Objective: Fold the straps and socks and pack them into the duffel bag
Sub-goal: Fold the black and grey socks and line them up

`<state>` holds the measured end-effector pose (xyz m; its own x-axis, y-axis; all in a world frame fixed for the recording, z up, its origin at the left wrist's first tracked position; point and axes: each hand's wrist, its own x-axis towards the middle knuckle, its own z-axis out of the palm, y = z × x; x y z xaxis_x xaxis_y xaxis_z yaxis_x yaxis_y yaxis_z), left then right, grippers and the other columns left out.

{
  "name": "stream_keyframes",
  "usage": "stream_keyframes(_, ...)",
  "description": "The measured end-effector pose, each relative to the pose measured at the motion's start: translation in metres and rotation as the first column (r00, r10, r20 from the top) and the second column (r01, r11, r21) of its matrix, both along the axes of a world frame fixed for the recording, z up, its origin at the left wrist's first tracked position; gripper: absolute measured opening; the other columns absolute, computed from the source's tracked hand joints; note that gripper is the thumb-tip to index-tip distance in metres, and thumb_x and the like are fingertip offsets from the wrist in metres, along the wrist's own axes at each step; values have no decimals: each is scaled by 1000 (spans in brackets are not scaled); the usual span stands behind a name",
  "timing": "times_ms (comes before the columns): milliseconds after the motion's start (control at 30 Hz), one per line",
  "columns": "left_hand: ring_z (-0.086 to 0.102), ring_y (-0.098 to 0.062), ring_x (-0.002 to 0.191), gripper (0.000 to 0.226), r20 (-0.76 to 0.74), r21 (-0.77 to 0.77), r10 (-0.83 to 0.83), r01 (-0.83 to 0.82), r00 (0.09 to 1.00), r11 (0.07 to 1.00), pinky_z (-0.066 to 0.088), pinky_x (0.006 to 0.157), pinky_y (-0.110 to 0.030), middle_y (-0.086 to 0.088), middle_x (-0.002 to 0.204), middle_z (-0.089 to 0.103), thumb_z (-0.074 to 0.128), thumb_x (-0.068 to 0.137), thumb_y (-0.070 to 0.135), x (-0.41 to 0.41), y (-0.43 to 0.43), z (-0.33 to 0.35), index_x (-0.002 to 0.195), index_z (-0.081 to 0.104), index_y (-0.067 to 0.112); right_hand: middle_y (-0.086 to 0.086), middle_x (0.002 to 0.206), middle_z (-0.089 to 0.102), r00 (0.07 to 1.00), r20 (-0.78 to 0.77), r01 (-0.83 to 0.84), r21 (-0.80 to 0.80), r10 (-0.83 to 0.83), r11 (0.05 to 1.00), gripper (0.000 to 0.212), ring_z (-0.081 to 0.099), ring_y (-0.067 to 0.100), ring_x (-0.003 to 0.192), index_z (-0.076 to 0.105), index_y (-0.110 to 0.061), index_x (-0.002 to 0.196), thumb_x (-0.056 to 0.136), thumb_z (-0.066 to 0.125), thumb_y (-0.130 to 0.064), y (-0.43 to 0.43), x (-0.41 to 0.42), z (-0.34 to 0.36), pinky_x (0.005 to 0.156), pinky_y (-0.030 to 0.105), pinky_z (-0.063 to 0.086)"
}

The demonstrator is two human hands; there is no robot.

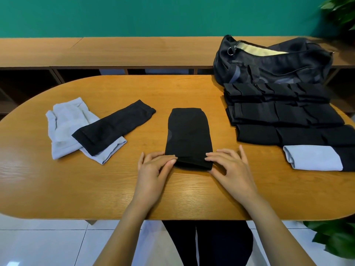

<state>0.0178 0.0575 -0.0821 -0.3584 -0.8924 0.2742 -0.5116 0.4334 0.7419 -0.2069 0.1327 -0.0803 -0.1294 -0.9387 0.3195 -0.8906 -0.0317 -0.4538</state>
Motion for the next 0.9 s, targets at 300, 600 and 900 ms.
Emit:
stream_keyframes(300, 44, 2, 114, 32, 71, -87, 10, -4, 997, 996, 16, 115, -55, 29, 106, 59, 58, 82, 53, 1, 0, -1, 105, 69, 35, -15, 102, 59, 978, 178, 118, -37, -110, 992, 22, 47, 0, 107, 71, -26, 110, 91, 61, -33, -1, -3, 1, 120, 39, 11)
stream_keyframes(600, 54, 0, 95, 25, -43, -56, 124, -127, 991, 990, 26, 111, -51, 14, 78, 64, 65, 83, 41, -1, 1, 0, 107, 64, 35, -19, 74, 54, 973, 200, 138, -101, -116, 985, 22, 46, -13, 95, 66, -29, 102, 83, 70, -36, 0, -1, 2, 114, 41, 25)
stream_keyframes(900, 50, -5, 87, 29, 54, -115, 161, -154, 985, 981, 31, 97, -38, 13, 78, 54, 73, 84, 27, -1, 1, 0, 107, 59, 39, -13, 75, 52, 978, 165, 139, -58, -128, 989, 31, 49, 5, 86, 50, -35, 102, 83, 74, -31, -2, -2, -1, 108, 37, 29)
